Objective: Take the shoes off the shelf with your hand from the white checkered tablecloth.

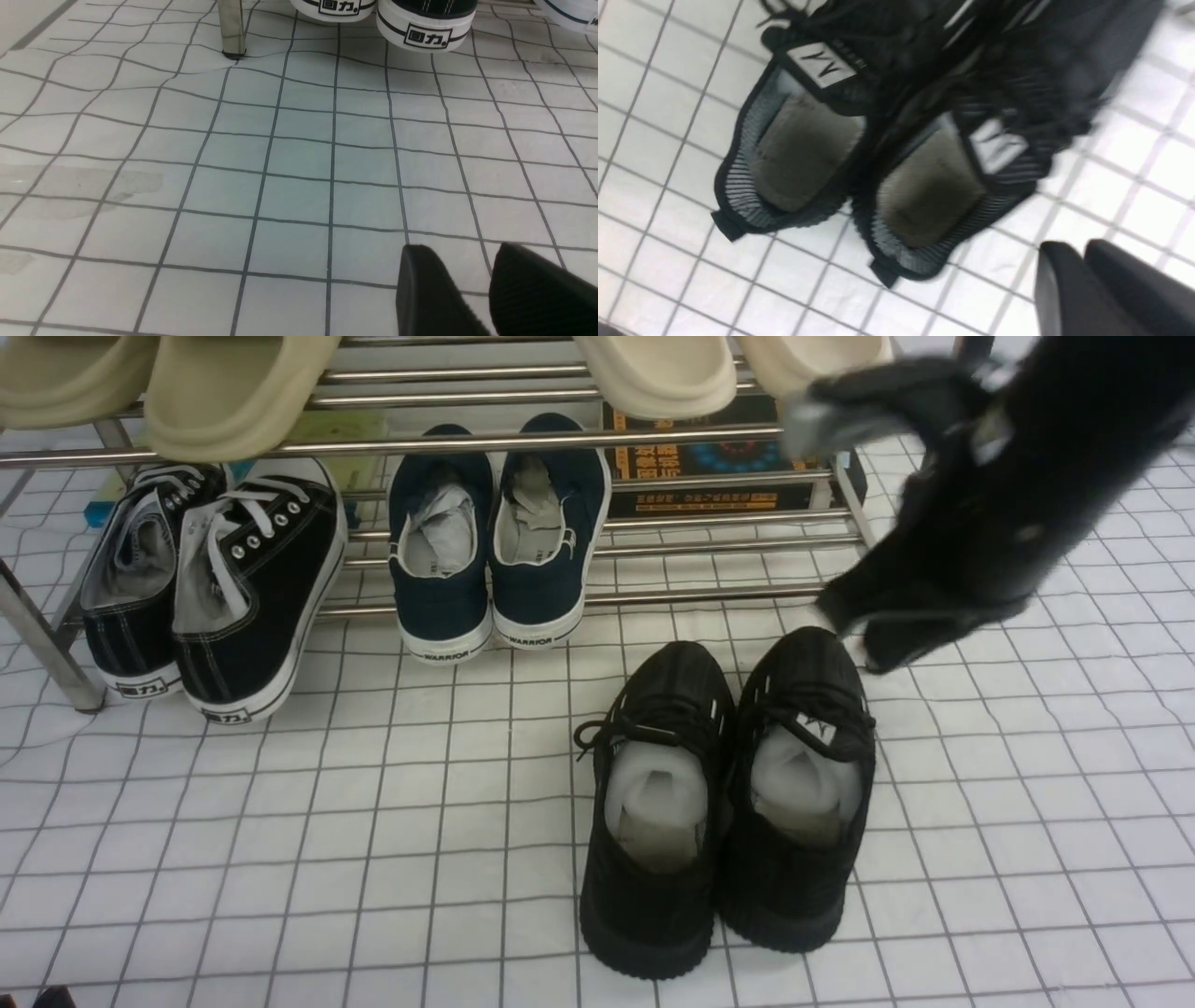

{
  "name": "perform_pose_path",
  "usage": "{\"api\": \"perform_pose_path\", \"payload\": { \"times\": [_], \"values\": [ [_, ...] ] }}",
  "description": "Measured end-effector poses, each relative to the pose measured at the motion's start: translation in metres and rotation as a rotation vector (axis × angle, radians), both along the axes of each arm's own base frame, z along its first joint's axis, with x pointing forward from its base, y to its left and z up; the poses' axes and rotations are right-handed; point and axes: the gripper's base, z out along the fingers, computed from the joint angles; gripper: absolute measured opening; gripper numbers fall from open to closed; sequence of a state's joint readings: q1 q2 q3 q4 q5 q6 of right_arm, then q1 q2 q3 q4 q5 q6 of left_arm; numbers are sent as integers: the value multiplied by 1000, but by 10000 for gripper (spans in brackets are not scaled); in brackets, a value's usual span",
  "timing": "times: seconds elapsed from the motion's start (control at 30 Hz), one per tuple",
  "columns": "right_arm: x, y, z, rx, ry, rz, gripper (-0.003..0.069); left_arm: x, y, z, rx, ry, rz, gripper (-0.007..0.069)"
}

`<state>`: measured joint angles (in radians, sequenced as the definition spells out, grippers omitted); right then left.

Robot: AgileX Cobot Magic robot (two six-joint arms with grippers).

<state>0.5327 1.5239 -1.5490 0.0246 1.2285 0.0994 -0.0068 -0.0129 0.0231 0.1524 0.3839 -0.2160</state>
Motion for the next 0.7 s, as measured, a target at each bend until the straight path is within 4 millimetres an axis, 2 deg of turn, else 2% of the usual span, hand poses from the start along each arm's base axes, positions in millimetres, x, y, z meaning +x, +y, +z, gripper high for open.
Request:
{"api": "perform_pose_path", "payload": {
  "times": [0.07,0.13,0.2,0.3,0.37,0.4,0.43,0.5,0.53,0.67,0.7],
  "values": [
    [-11,-8,12,6,-38,-2,8,0,0,0,0,0,0,239],
    [-41,-27,27,17,-90,-5,-15,0,0,0,0,0,0,239],
    [-66,-42,31,30,-111,-5,-15,0,0,0,0,0,0,239],
    [-98,-61,26,66,-158,-18,-15,0,0,0,0,0,0,239],
    [-115,-71,19,116,-242,-23,-15,0,0,0,0,0,0,239],
    [-125,-77,8,149,-297,-26,-14,0,0,0,0,0,0,239],
    [-126,-78,7,156,-309,-26,-14,0,0,0,0,0,0,239],
    [-142,-87,-13,261,-481,-26,-13,0,0,0,0,0,0,239],
    [-142,-87,-18,253,-468,-25,-13,0,0,0,0,0,0,239],
    [-154,-94,-64,379,-670,-25,-10,0,0,0,0,0,0,239],
    [-155,-94,-62,388,-686,-25,-10,0,0,0,0,0,0,239]
  ]
}}
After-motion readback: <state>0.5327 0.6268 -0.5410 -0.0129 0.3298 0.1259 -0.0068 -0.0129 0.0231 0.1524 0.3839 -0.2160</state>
